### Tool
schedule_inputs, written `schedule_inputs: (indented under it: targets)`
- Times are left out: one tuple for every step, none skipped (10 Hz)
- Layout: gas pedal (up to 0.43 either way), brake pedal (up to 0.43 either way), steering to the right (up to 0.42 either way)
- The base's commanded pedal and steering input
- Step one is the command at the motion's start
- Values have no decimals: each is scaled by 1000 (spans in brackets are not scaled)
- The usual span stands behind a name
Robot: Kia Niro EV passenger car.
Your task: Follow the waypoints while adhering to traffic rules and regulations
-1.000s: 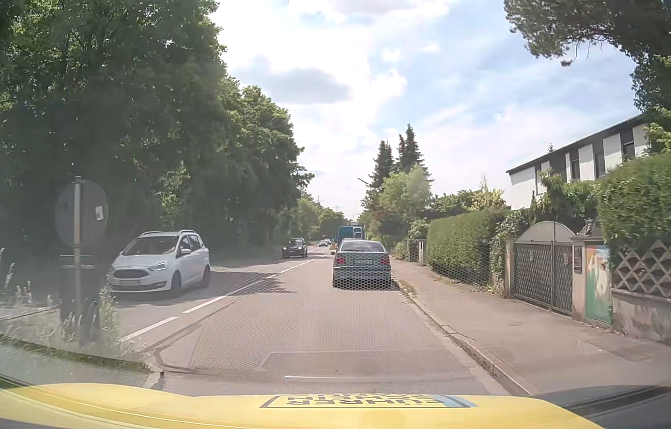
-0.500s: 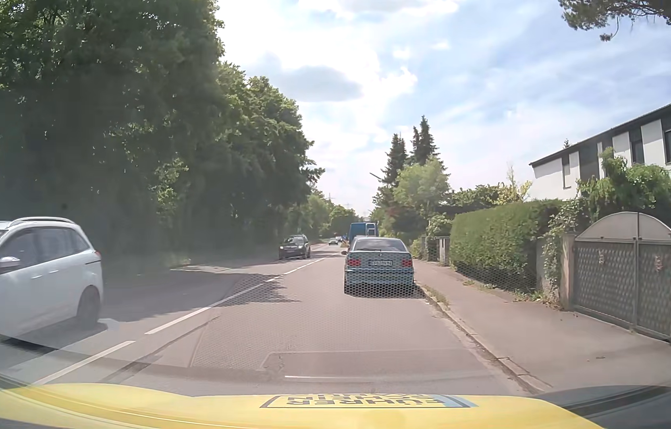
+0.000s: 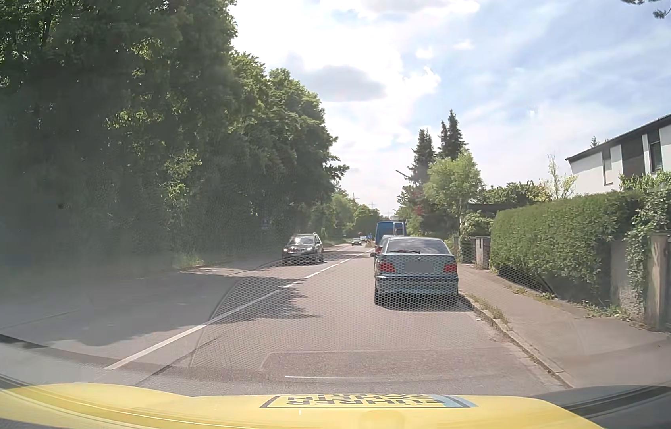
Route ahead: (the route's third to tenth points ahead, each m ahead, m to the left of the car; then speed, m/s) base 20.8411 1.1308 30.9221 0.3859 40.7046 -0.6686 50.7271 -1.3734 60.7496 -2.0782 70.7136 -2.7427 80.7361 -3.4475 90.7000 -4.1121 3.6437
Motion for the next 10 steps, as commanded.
schedule_inputs:
  targets:
    - [0,165,-132]
    - [0,128,-132]
    - [0,85,-132]
    - [0,0,-132]
    - [0,0,-132]
    - [0,0,-132]
    - [0,0,-131]
    - [0,0,-127]
    - [0,0,-120]
    - [0,0,-114]
